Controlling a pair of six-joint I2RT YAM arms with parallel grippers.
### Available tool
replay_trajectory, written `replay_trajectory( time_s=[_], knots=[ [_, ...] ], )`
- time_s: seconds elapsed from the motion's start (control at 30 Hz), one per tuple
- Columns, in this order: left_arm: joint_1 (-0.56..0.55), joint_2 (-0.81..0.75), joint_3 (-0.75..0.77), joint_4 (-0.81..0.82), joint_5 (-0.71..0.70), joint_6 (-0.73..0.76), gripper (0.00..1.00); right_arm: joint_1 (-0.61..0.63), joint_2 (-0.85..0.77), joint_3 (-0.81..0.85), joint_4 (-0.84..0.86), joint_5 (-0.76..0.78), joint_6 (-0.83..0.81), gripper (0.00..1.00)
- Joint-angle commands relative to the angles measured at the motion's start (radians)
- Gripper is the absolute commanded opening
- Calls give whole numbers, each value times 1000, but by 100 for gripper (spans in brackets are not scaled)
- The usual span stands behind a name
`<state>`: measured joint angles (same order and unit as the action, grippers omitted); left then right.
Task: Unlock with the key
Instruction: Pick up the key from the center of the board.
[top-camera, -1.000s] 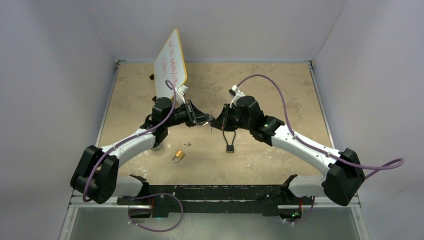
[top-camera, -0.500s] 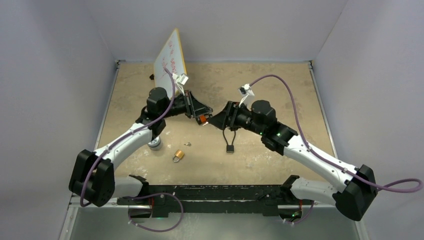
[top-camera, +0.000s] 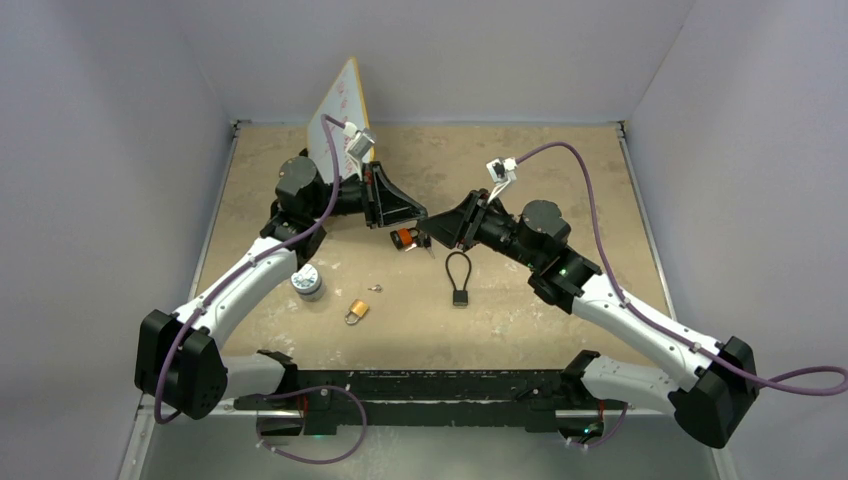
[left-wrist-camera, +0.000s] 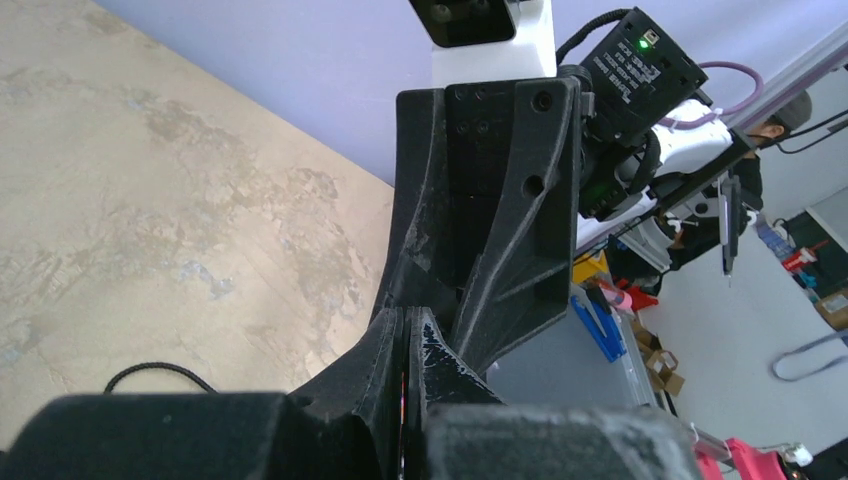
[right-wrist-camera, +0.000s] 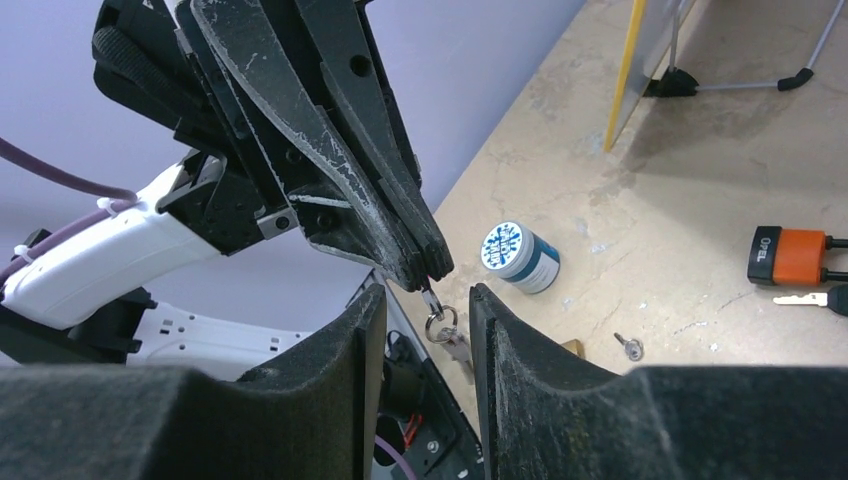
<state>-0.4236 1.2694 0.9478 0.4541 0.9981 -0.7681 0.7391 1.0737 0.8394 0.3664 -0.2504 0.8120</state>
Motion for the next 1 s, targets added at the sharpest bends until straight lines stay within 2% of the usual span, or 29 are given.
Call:
replay_trajectory(
  time_s=[0.0,0.13,0.6,0.73,0.87,0.97],
  knots=[
    [16,-5,36,84,67,-34,0,-7,-27,36,42,-19,-8,38],
    [16,2,29,159,93,-85,0,-12,-41,25,56,-26,-17,33],
    [16,-4,-5,265,94,-183,0,-11,-5,18,140,-172,-44,13],
    [16,-2,-16,300,90,-208,0,-12,-9,8,157,-171,-39,4],
    [16,-1,-36,362,88,-241,0,-13,3,6,178,-174,-22,3],
    [16,8,-46,411,87,-274,0,-13,16,3,188,-175,-6,10]
  ],
)
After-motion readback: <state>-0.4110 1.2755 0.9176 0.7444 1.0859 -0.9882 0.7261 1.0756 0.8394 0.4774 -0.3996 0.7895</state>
